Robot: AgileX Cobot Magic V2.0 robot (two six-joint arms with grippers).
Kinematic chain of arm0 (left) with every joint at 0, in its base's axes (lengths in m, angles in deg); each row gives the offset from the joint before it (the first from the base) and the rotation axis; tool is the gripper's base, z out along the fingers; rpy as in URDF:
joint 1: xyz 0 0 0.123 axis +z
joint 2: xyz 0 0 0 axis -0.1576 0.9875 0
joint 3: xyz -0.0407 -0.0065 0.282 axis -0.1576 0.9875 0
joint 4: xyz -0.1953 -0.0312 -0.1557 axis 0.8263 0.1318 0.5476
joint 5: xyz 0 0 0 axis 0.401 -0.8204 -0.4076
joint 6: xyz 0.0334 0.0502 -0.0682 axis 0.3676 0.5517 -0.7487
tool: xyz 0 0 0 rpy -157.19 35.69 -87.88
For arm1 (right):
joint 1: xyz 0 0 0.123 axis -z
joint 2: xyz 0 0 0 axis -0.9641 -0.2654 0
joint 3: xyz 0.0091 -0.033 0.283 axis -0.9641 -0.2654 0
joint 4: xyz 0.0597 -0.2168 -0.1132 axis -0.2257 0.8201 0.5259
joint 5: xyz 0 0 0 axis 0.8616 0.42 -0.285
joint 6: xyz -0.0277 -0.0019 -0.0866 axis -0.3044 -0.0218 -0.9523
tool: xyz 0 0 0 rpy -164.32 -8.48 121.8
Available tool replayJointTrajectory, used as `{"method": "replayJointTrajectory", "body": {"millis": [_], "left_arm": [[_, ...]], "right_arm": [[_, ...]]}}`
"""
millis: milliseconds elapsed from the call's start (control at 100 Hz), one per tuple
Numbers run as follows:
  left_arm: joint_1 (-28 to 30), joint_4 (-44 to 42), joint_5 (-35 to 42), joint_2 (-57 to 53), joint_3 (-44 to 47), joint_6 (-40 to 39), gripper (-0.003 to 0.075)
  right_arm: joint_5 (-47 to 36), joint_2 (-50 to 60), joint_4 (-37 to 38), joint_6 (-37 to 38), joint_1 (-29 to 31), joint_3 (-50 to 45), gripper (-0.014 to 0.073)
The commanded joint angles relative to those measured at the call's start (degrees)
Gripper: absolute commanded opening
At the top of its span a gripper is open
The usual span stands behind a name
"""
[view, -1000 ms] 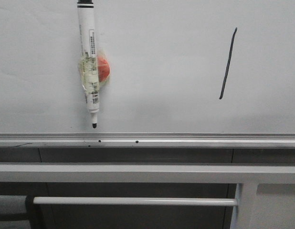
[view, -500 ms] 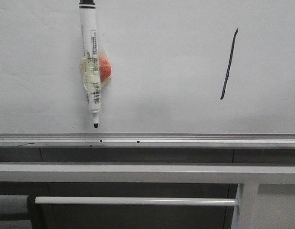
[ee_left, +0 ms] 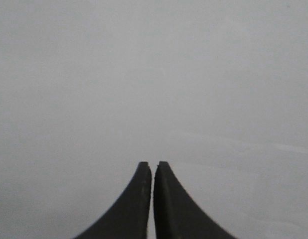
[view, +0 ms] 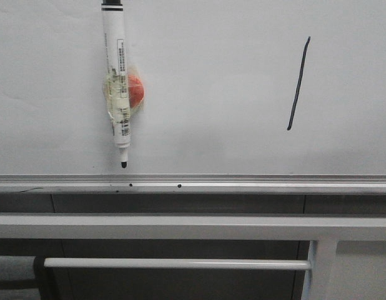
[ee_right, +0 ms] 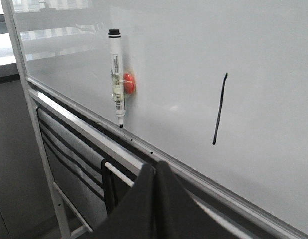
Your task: Write number 1 on whiteboard
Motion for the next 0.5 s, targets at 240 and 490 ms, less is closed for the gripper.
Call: {"method": "replayJointTrajectory", "body": {"millis": [240,490], "left_arm": [[-2.2,1.4,-4.38,0.56,-0.43,0.64,-0.002],[-2.31,1.14,-4.2,0.56,0.0,1.0,-0.002]], "right_arm": [[-4.55,-0.56,-0.24,-0.32,0.28,1.49,-0.0043],[-4.55,-0.56,-0.24,-0.32,0.28,1.49,-0.0043]]}}
